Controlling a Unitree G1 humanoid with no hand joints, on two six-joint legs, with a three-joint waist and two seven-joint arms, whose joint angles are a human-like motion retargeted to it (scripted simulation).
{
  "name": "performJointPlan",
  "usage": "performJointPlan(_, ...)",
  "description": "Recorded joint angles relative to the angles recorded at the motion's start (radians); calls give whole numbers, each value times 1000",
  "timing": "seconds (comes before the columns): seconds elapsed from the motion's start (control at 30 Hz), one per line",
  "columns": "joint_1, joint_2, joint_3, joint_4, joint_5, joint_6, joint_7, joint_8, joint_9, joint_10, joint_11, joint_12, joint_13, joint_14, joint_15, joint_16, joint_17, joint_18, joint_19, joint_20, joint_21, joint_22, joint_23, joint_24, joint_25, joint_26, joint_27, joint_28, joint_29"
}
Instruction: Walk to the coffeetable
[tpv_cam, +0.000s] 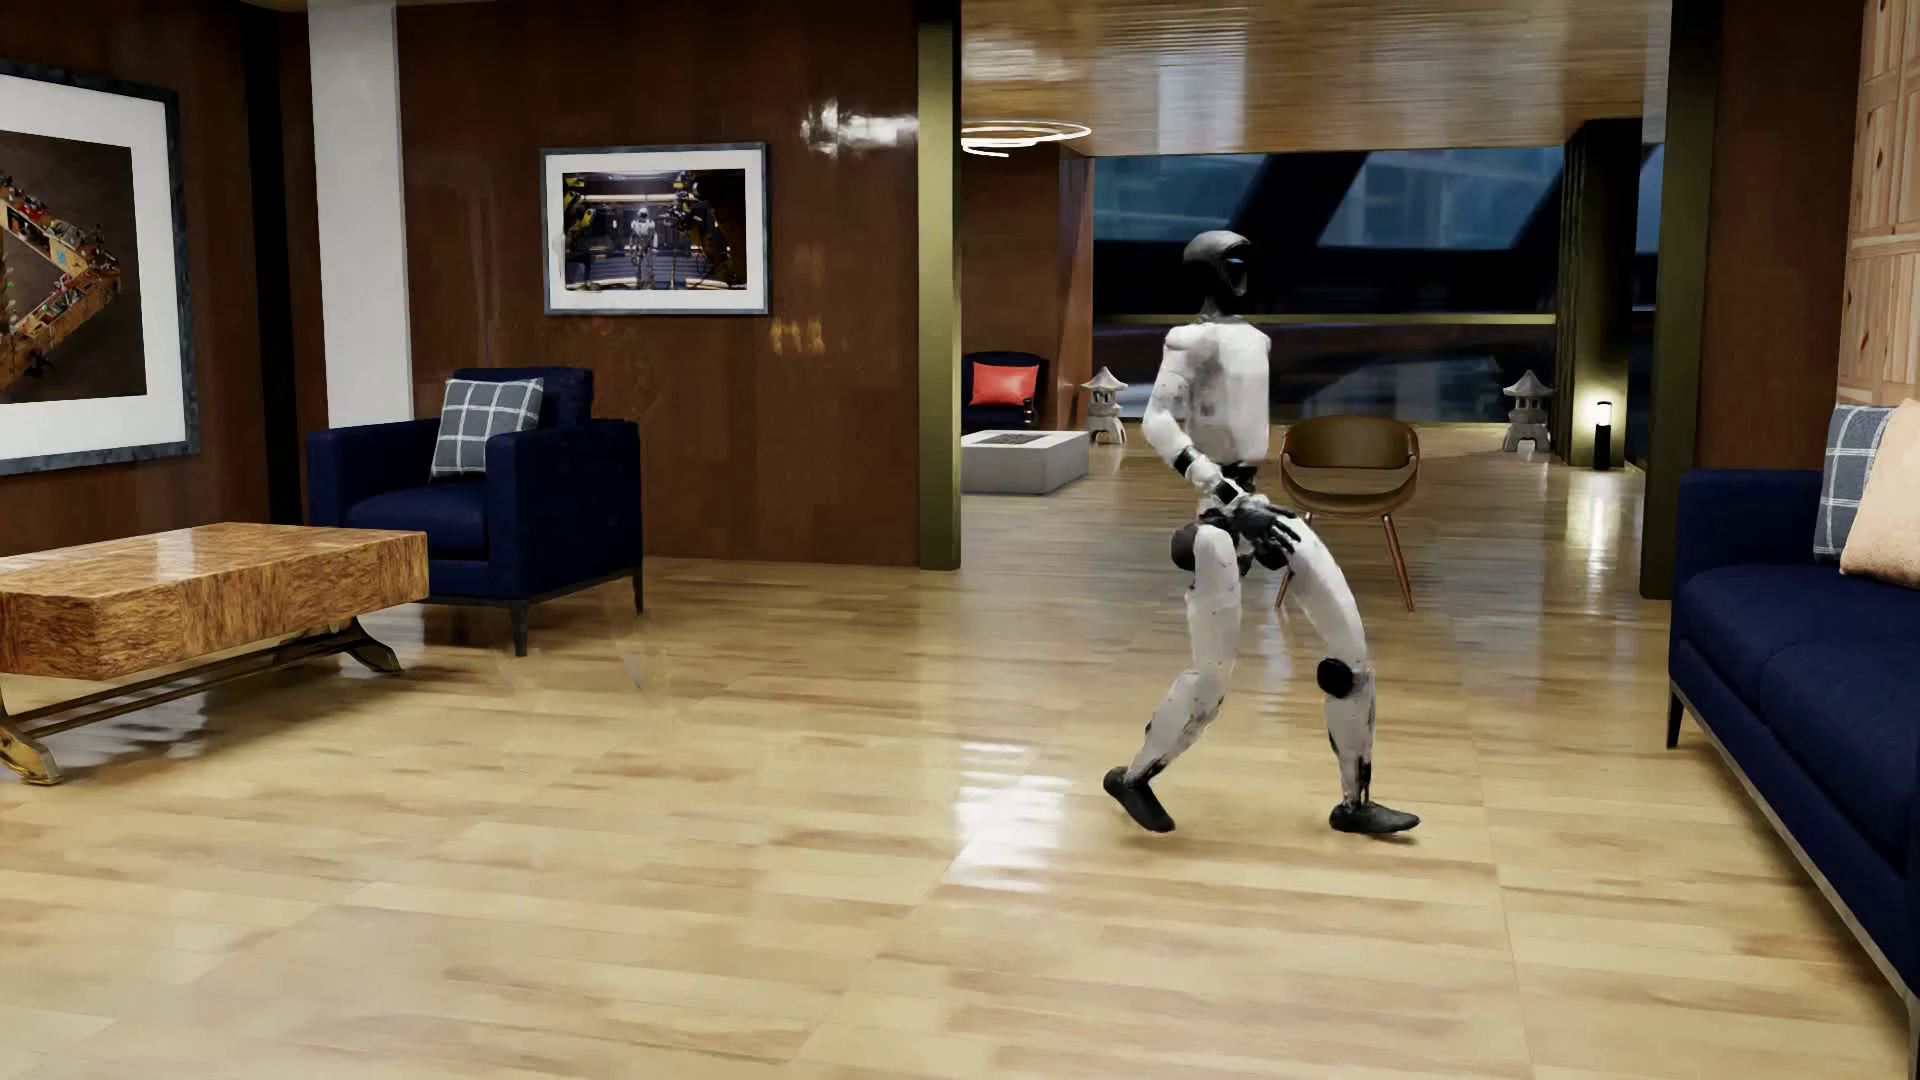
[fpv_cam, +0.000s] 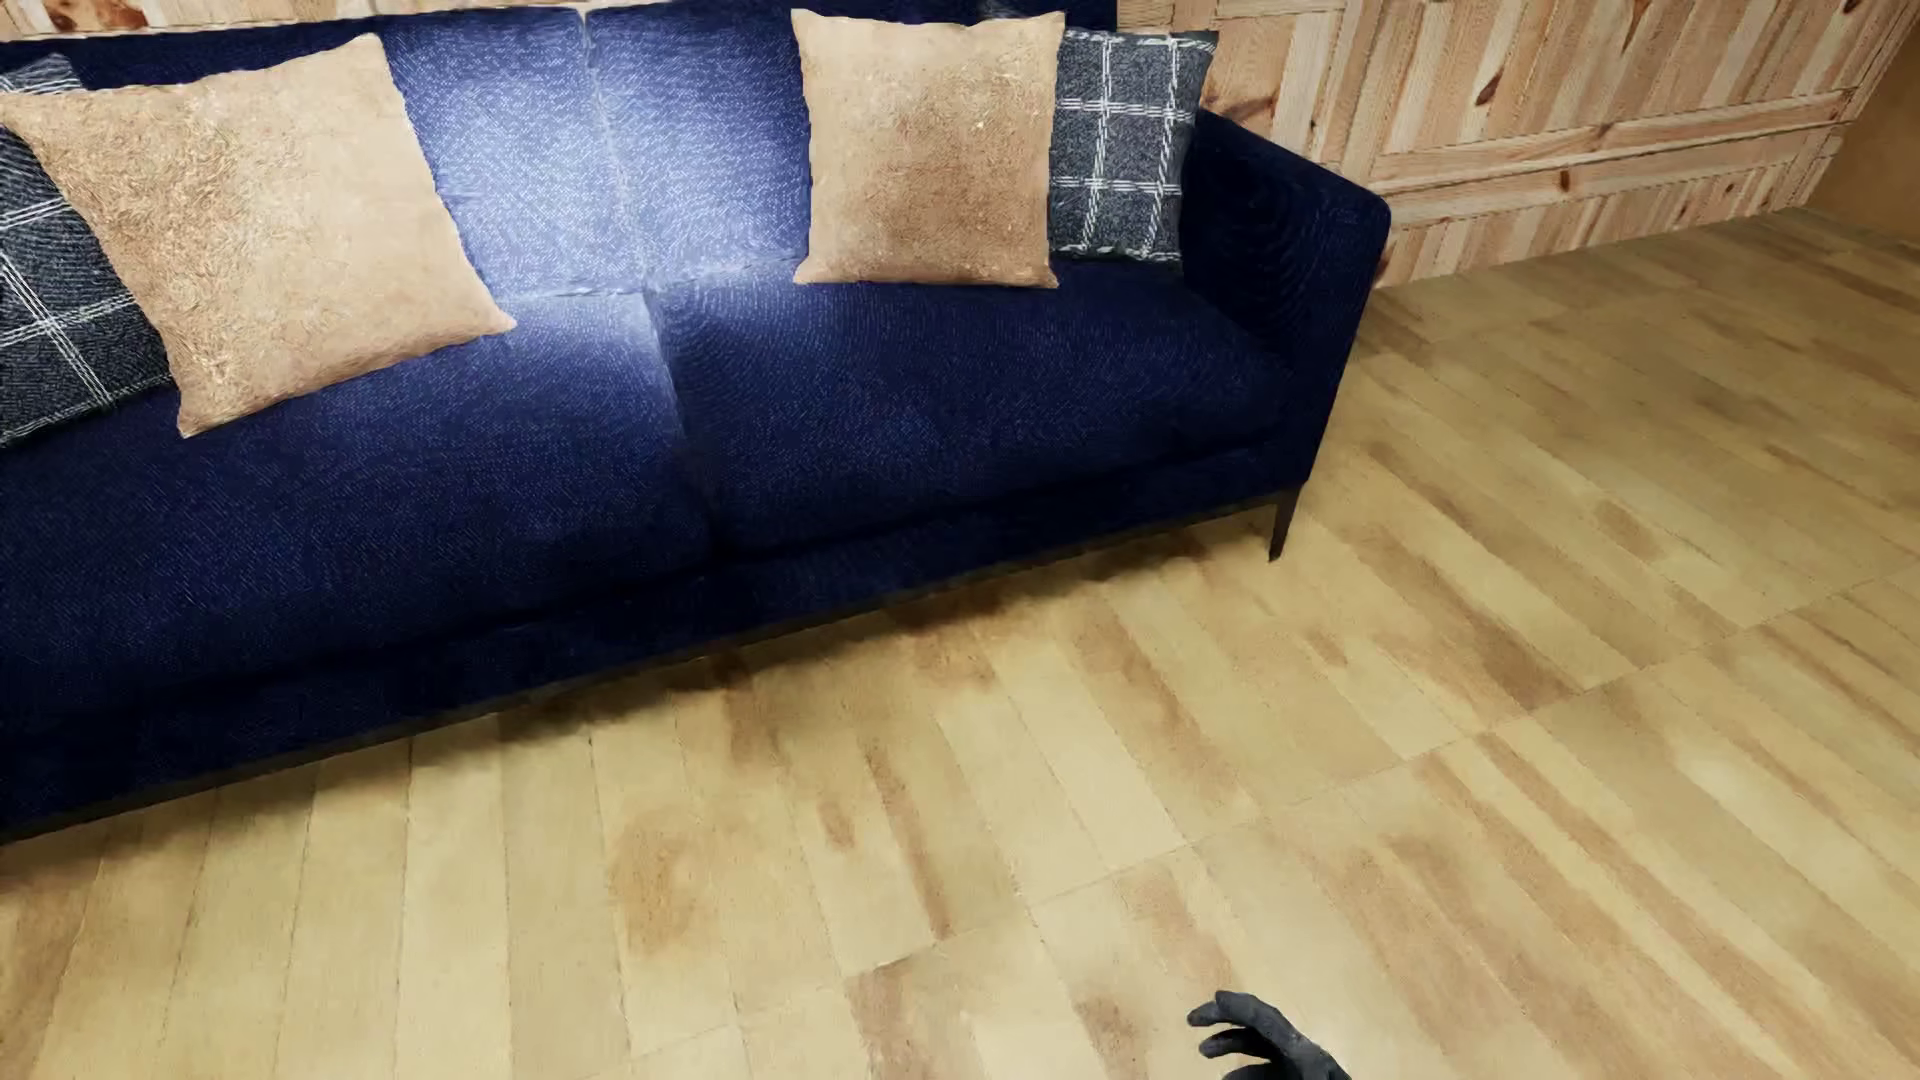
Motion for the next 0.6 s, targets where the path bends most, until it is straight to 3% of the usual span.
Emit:
performJointPlan(0.03, 13, 43, 29, 0, -49, 0, 0, 0, 4, 37, 21, 14, 13, 50, -3, 3, 1, 0, 0, -24, -13, -10, 0, 0, 0, 0, 0, 0, 0)
performJointPlan(0.07, -39, 53, 43, 10, -79, 9, 0, 0, -23, 134, 37, 12, 28, 183, 11, 4, 4, 0, 0, -53, 4, 1, 18, 0, 0, 0, 0, 0, 0)
performJointPlan(0.1, -55, 50, 43, -9, -145, -7, 0, 0, -31, 226, 79, 5, 68, 276, 45, -12, 35, 0, 0, -66, -60, 23, 39, 0, 0, 0, 0, 0, 0)
performJointPlan(0.17, -55, 31, 17, -23, -174, -15, 0, 0, -4, 355, 196, -73, 36, 219, 175, -1, 72, 0, 0, -59, 10, 87, 255, 0, 0, 0, 0, 0, 0)
performJointPlan(0.23, 15, -67, 17, -35, -205, -21, 0, 0, 18, 362, 274, -133, 14, 113, 407, 11, 63, 0, 0, -45, 144, 33, 412, 0, 0, 0, 0, 0, 0)
performJointPlan(0.27, 57, -99, -3, -29, -205, -20, 0, 0, 30, 348, 247, -157, 20, 92, 466, 27, 61, 0, 0, -21, 172, -14, 457, 0, 0, 0, 0, 0, 0)
performJointPlan(0.3, 86, -119, -43, -25, -197, -13, 0, 0, 39, 331, 204, -173, 38, 71, 514, 45, 54, 0, 0, -2, 184, -66, 485, 0, 0, 0, 0, 0, 0)
performJointPlan(0.37, 130, -198, -70, -35, -204, -20, 0, 0, 38, 305, 201, -199, 99, 34, 795, 84, 28, 0, 0, 92, 153, -161, 482, 0, 0, 0, 0, 0, 0)
performJointPlan(0.47, 199, -213, -88, -49, -228, -40, 0, 0, 27, 290, 134, -202, 140, -11, 809, 107, -1, 0, 0, 307, 104, -188, 474, 0, 0, 0, 0, 0, 0)
performJointPlan(0.5, 214, -199, -105, -47, -230, -50, 0, 0, 31, 292, 98, -204, 147, -22, 809, 116, -34, 0, 0, 366, 161, -184, 417, 0, 0, 0, 0, 0, 0)
performJointPlan(0.53, 222, -216, -102, -48, -241, -60, 0, 0, 26, 293, 80, -215, 139, -38, 812, 123, -19, 0, 0, 424, 110, -168, 449, 0, 0, 0, 0, 0, 0)
performJointPlan(0.6, 237, -249, -112, -47, -249, -60, 0, 0, 19, 297, 56, -226, 139, -62, 787, 135, -40, 0, 0, 426, 94, -134, 429, 0, 0, 0, 0, 0, 0)
